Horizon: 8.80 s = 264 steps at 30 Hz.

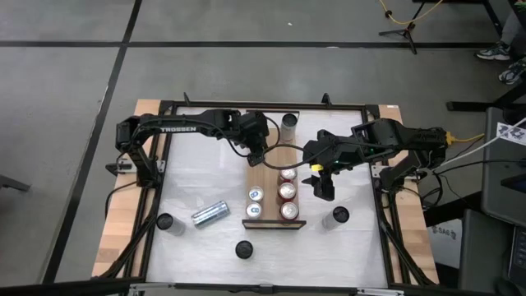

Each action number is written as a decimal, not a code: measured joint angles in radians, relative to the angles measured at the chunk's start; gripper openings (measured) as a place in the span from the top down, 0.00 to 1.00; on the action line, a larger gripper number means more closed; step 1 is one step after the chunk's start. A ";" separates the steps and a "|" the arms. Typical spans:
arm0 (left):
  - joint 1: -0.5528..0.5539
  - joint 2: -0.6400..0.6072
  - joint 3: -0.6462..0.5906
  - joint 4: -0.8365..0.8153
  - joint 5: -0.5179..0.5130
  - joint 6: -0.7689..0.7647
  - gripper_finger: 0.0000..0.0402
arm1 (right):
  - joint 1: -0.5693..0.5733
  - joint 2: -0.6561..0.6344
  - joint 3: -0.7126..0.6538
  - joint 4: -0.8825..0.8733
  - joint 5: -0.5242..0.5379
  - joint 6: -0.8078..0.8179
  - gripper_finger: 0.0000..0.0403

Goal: Place canned beverage on shelf
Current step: Put the white pink soda can on the shelf aligned with the other white pink soda can

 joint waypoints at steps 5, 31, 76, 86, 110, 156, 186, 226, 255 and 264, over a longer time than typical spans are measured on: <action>0.000 0.000 0.000 0.002 0.000 0.001 0.22 | 0.000 0.000 0.000 0.000 0.000 0.000 0.29; -0.013 -0.095 0.277 -0.286 0.002 0.001 0.22 | 0.000 0.000 0.000 -0.001 0.000 0.000 0.29; -0.098 -0.095 -0.153 0.098 -0.026 -0.082 0.70 | 0.000 0.000 0.000 0.000 0.000 -0.027 0.29; -0.062 -0.095 -0.153 0.116 -0.049 -0.081 0.75 | 0.000 0.000 0.000 0.000 0.000 -0.027 0.29; -0.096 -0.185 -0.153 0.122 0.059 -0.081 0.76 | 0.000 0.000 0.000 -0.002 0.000 -0.021 0.29; -0.230 -0.513 -0.153 0.002 0.000 -0.086 0.76 | 0.391 -0.088 -0.262 -0.134 0.051 0.464 0.29; -0.230 -0.513 -0.153 0.002 -0.001 -0.086 0.76 | 0.439 -0.119 -0.731 0.039 0.014 0.501 0.29; -0.230 -0.513 -0.153 0.002 -0.001 -0.086 0.76 | 0.438 -0.117 -0.840 0.198 0.016 0.590 0.37; -0.230 -0.513 -0.153 0.003 -0.001 -0.086 0.76 | 0.345 -0.131 -0.838 -0.009 0.172 1.367 0.38; -0.230 -0.513 -0.153 0.003 -0.001 -0.086 0.76 | 0.093 -0.133 -0.837 -0.039 0.176 1.319 0.38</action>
